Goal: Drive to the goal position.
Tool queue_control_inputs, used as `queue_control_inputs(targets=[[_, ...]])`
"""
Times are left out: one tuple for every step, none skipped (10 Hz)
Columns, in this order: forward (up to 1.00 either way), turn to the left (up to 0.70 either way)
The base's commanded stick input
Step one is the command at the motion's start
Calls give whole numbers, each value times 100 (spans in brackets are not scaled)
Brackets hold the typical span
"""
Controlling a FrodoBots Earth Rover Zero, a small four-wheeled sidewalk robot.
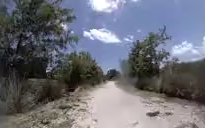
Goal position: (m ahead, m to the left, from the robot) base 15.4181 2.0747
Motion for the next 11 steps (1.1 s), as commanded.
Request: queue_control_inputs(targets=[[85,0],[85,0],[85,0],[85,0],[85,0],[85,0],[85,0],[85,0],[85,0],[85,0],[85,0]])
